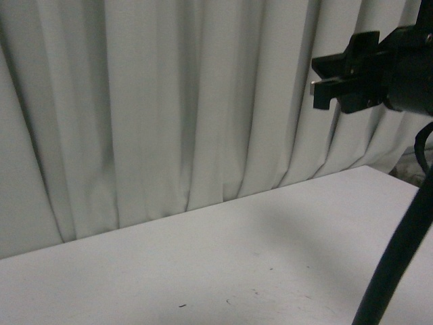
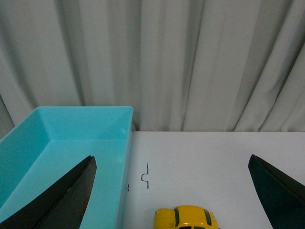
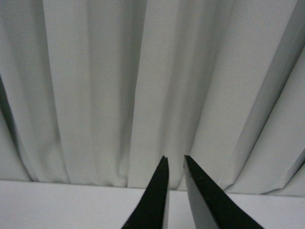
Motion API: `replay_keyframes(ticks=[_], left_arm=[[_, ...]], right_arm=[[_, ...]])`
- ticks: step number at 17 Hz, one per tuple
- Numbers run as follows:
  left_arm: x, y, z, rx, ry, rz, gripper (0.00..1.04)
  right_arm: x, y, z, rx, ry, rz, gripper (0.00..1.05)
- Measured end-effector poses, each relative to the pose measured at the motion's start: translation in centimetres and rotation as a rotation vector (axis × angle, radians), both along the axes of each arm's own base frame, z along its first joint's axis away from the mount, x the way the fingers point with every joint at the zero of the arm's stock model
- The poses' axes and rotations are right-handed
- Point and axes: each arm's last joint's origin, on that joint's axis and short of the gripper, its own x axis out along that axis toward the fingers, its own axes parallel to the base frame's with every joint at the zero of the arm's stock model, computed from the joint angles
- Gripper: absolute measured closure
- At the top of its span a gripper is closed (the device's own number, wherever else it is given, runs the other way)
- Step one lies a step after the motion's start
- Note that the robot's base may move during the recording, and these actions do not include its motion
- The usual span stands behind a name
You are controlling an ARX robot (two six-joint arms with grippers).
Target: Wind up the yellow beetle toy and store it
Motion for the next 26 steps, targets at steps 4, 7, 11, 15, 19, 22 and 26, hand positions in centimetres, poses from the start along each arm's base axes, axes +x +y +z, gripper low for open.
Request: replay_keyframes(ticks=[4, 7, 11, 15, 19, 22, 26], left_arm=[[0.0, 0.0, 0.0, 0.0, 0.0, 0.0, 0.07], [0.0, 0.0, 0.0, 0.0, 0.0, -0.001, 0.07], [0.0, 0.0, 0.0, 0.0, 0.0, 0.0, 0.07], [0.0, 0.0, 0.0, 0.0, 0.0, 0.0, 0.07], [0.0, 0.0, 0.0, 0.0, 0.0, 0.0, 0.07], [0.0, 0.0, 0.0, 0.0, 0.0, 0.0, 0.07], [0.0, 0.0, 0.0, 0.0, 0.0, 0.0, 0.07]], right_arm=[[-2.0, 0.5, -3.0, 0.073, 0.069, -0.006, 1.03], [-4.4, 1.6, -3.7, 0.093, 0.03, 0.005, 1.03], [-6.7, 1.6, -5.4, 0.094, 0.049, 0.001, 1.03], [-8.5, 1.6, -6.3, 0.094, 0.053, 0.001, 1.03], [-9.4, 1.6, -6.6, 0.095, 0.024, 0.003, 1.03], [-10.0, 1.6, -7.2, 0.097, 0.04, 0.0, 1.03], [-10.8, 1.6, -7.0, 0.097, 0.035, 0.001, 1.03]])
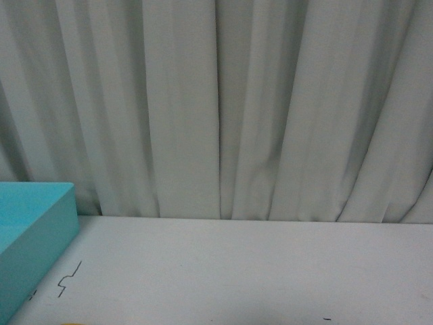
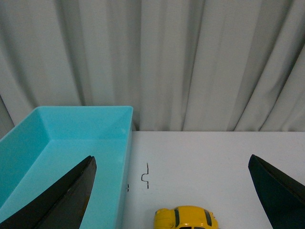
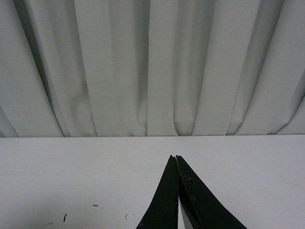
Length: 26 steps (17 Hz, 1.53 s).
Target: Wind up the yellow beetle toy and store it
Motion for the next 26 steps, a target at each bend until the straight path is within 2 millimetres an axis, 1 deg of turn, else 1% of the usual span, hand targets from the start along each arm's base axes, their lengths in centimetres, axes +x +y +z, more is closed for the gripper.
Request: replay_keyframes(ticks=[10, 12, 14, 15, 17, 18, 19, 25, 26], left_arm=[[0.0, 0.0, 0.0, 0.0, 0.0, 0.0, 0.07], [0.0, 0.0, 0.0, 0.0, 0.0, 0.0, 0.07], [0.0, 0.0, 0.0, 0.0, 0.0, 0.0, 0.07], [0.0, 0.0, 0.0, 0.0, 0.0, 0.0, 0.07], [0.0, 0.0, 0.0, 0.0, 0.0, 0.0, 0.07], [0.0, 0.0, 0.0, 0.0, 0.0, 0.0, 0.07], [0.0, 0.0, 0.0, 0.0, 0.0, 0.0, 0.07], [0.0, 0.0, 0.0, 0.0, 0.0, 0.0, 0.07], [0.0, 0.0, 0.0, 0.0, 0.0, 0.0, 0.07]], right_arm=[[-1.4, 0.0, 0.0, 0.0, -0.008, 0.0, 1.03], [-1.9, 0.0, -0.6, -0.001, 0.048, 0.003, 1.03], [-2.5, 0.0, -0.1, 0.0, -0.014, -0.002, 1.03], [-2.4, 0.0, -0.4, 0.0, 0.012, 0.0, 1.03], [-2.4, 0.0, -0.3, 0.0, 0.003, 0.0, 1.03], [-2.4, 0.0, -0.3, 0.0, 0.002, 0.0, 0.95], [-2.4, 0.0, -0.3, 0.0, 0.001, 0.0, 0.84], [-2.4, 0.0, -0.3, 0.0, 0.001, 0.0, 0.12], [-2.4, 0.0, -0.3, 0.001, 0.001, 0.0, 0.04]])
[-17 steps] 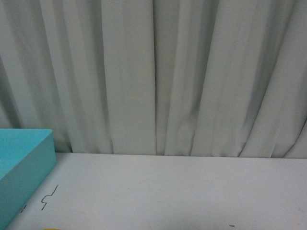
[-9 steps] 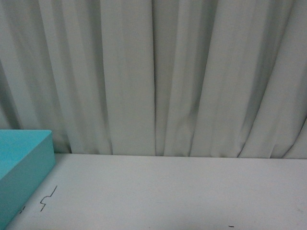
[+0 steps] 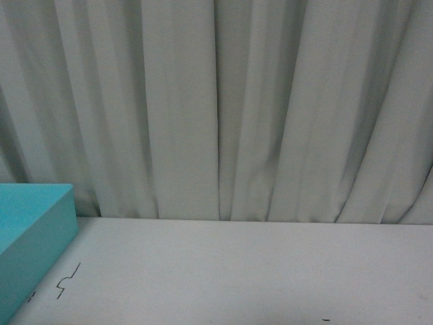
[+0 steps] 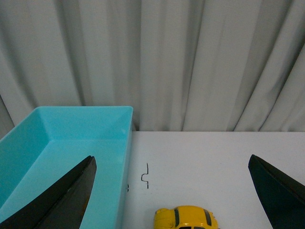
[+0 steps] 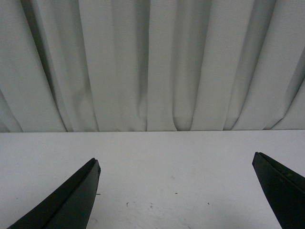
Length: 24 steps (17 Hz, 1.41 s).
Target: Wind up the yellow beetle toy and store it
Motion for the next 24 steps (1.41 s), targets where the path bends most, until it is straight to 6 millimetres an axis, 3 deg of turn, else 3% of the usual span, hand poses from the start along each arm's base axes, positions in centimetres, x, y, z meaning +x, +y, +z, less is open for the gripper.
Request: replay_keyframes(ticks=[1, 3, 5, 7, 13, 15, 19, 21, 24], left_arm=[[0.0, 0.0, -0.1, -0.005, 0.007, 0.003, 0.07], [0.3, -0.9, 0.8, -0.161, 0.379, 0.187, 0.07], [1.8, -1.0, 3.4, -0.32, 0.278, 0.274, 0.07], [4.9, -0.3, 5.6, -0.327, 0.216, 0.259, 0.07], [14.8, 3.9, 7.8, 0.053, 0.373, 0.052, 0.07], [18.1, 4.2, 8.5, 0.2, 0.421, -0.117, 0.07], [23.5, 1.4, 8.7, 0.608, 0.598, -0.432, 0.07], [24.4, -0.1, 7.7, 0.81, 0.754, -0.596, 0.07], [24.4, -1.2, 4.1, 1.092, 1.022, -0.804, 0.07]], right_arm=[[0.0, 0.0, 0.0, 0.0, 0.0, 0.0, 0.07], [0.0, 0.0, 0.0, 0.0, -0.001, 0.002, 0.07], [0.0, 0.0, 0.0, 0.0, 0.0, -0.001, 0.07], [0.0, 0.0, 0.0, 0.0, 0.0, -0.003, 0.07], [0.0, 0.0, 0.0, 0.0, 0.0, -0.004, 0.07], [0.0, 0.0, 0.0, 0.0, 0.0, -0.004, 0.07], [0.0, 0.0, 0.0, 0.0, 0.0, -0.004, 0.07], [0.0, 0.0, 0.0, 0.0, 0.0, -0.004, 0.07], [0.0, 0.0, 0.0, 0.0, 0.0, -0.004, 0.07]])
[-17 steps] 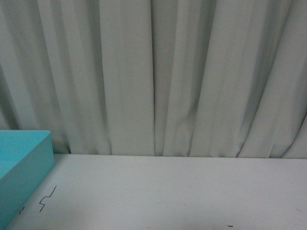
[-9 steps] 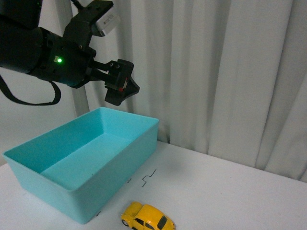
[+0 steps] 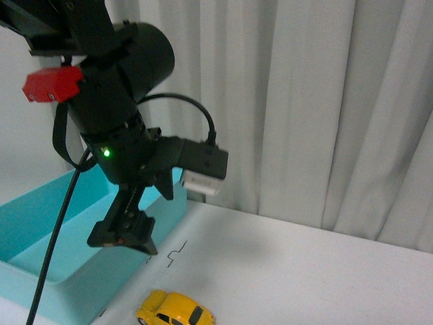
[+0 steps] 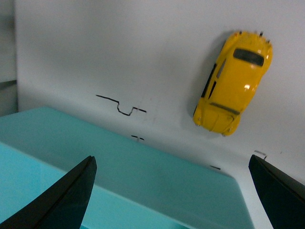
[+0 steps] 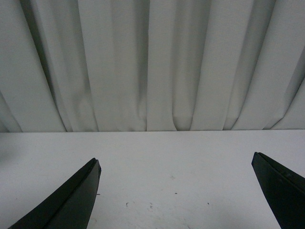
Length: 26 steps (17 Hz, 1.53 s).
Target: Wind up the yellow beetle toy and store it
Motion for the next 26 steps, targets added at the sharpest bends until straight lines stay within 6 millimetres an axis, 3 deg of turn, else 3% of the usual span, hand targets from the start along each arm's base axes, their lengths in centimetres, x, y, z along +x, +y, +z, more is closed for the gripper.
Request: replay_keyframes(ticks=[4, 9, 16, 19, 20, 25, 26], left_arm=[[0.4, -0.8, -2.4, 0.058, 0.039, -0.12, 0.07], [-1.4, -1.0, -8.1, 0.072, 0.173, -0.166, 0.07], [-0.9, -2.0, -11.0, 0.047, 0.121, -0.194, 0.07], [-0.7, -2.2, -11.2, 0.04, 0.094, -0.168, 0.07], [-0.8, -2.3, -11.3, 0.034, 0.102, -0.152, 0.1], [-1.1, -2.4, -11.6, 0.032, 0.107, -0.114, 0.58], [-1.0, -2.5, -11.5, 0.026, 0.095, -0.105, 0.64]], right_arm=[[0.0, 0.0, 0.0, 0.0, 0.0, 0.0, 0.07], [0.0, 0.0, 0.0, 0.0, 0.0, 0.0, 0.07], [0.0, 0.0, 0.0, 0.0, 0.0, 0.0, 0.07], [0.0, 0.0, 0.0, 0.0, 0.0, 0.0, 0.07], [0.0, 0.0, 0.0, 0.0, 0.0, 0.0, 0.07], [0.0, 0.0, 0.0, 0.0, 0.0, 0.0, 0.07], [0.0, 0.0, 0.0, 0.0, 0.0, 0.0, 0.07]])
